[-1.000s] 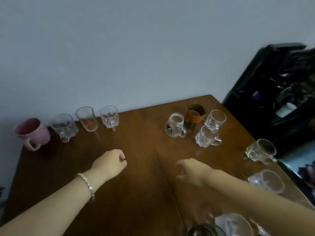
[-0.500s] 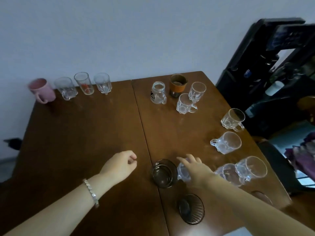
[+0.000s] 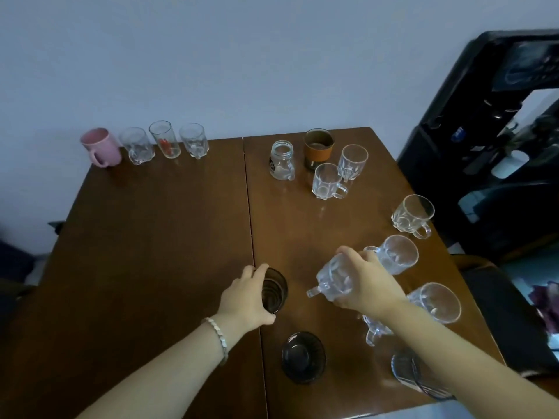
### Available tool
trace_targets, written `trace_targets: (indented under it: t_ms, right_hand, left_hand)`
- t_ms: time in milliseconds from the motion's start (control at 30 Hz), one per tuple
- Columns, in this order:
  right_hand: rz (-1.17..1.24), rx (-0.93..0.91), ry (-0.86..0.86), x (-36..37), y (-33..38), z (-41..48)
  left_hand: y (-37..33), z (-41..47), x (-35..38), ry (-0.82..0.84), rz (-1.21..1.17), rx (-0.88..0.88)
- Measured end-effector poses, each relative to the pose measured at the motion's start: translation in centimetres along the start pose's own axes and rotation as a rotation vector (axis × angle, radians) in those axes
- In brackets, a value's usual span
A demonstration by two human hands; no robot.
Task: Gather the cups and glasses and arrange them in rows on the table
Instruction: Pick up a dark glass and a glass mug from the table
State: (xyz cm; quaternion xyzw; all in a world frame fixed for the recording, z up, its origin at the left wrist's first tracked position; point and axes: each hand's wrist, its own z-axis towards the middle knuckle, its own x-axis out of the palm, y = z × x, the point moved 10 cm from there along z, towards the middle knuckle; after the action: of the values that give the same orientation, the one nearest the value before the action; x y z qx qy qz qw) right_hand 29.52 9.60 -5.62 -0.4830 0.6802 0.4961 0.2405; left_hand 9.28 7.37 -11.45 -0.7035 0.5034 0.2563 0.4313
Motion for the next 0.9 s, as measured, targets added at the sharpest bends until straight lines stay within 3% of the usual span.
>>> trace_targets:
  t_ms: [233, 533, 733, 900]
  right_hand:
    - [0.082, -0.084, -0.022, -1.2, 5.7, 2.0]
    - [0.009, -0.223, 0.046, 5.1, 21.1, 9.4]
    - [-0.011, -0.184, 0.07, 10.4, 28.9, 14.6]
    - [-0.044, -0.143, 0.121, 13.8, 32.3, 19.0]
  left_hand:
    - [9.1, -2.0, -5.4, -0.17, -0.359, -0.277]
    - [28.2, -1.9, -20.2, -0.439, -0.338, -0.414]
    - [37.3, 4.2, -27.9, -0.529, -0.375, -0.375]
    - [41.6, 11.4, -30.0, -0.52, -0.383, -0.314]
